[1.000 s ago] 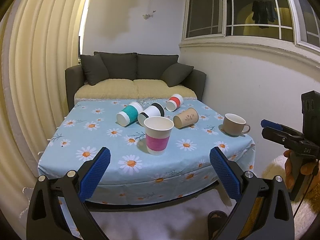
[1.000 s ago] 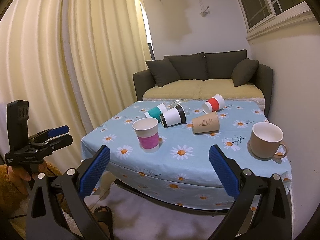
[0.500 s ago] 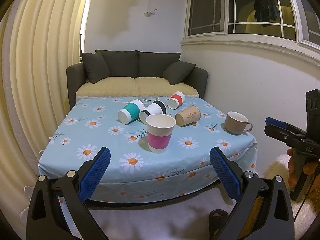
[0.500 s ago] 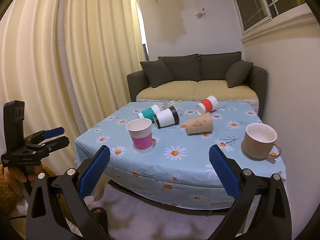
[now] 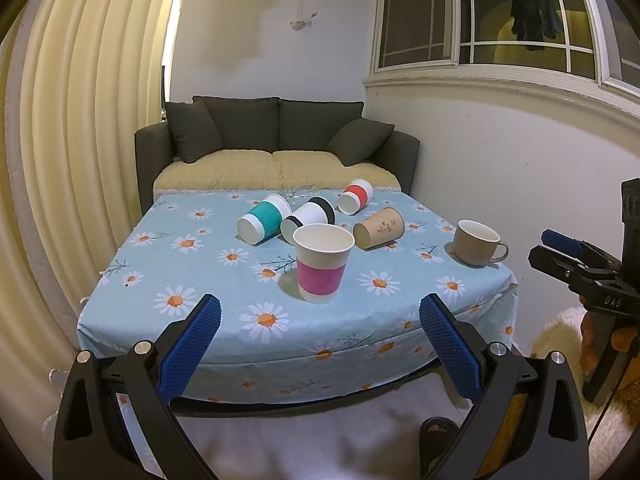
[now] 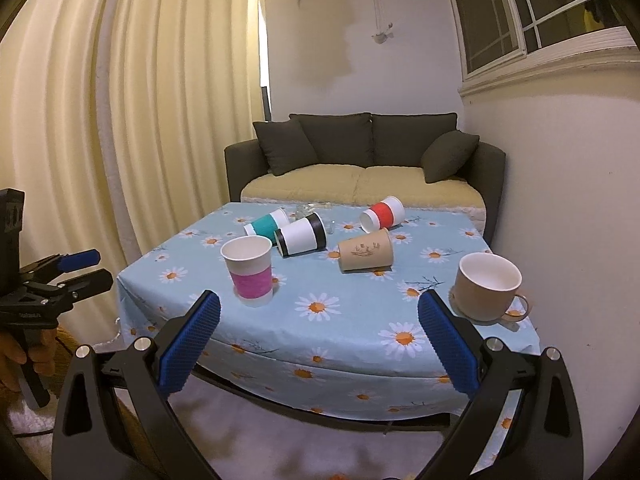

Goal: Flip cup upright

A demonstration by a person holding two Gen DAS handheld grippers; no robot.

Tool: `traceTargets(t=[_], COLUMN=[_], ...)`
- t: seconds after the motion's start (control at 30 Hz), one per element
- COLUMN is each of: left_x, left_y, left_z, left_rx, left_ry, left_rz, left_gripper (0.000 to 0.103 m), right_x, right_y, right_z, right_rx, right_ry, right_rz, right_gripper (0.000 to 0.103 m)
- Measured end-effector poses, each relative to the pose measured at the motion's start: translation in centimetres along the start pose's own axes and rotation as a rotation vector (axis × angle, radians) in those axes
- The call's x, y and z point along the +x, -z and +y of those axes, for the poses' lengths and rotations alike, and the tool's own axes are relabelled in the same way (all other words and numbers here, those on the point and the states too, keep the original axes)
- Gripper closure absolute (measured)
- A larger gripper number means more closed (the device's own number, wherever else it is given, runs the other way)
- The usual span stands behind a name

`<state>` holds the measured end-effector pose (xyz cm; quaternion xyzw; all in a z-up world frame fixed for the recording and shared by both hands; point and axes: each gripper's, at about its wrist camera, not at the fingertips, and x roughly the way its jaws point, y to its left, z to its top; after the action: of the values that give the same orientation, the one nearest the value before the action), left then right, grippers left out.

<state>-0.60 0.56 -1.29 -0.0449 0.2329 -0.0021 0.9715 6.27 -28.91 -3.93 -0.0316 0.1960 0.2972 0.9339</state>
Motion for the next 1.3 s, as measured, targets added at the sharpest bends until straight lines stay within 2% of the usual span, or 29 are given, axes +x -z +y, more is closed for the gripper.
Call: traceTargets(t=[1.3], left_x=[-0.26], left_y=[0.03], left_z=[-0.36], left_rx=[0.013], left_ry=[-0.006], left_rz=[-0.003], left_gripper=[0.006], right_x=[0.38], right_y=[0.15], right_z=[0.29], right_rx=[-0.022], right_ry=[-0.013], right_rz=[0.007], right_gripper=[0.005])
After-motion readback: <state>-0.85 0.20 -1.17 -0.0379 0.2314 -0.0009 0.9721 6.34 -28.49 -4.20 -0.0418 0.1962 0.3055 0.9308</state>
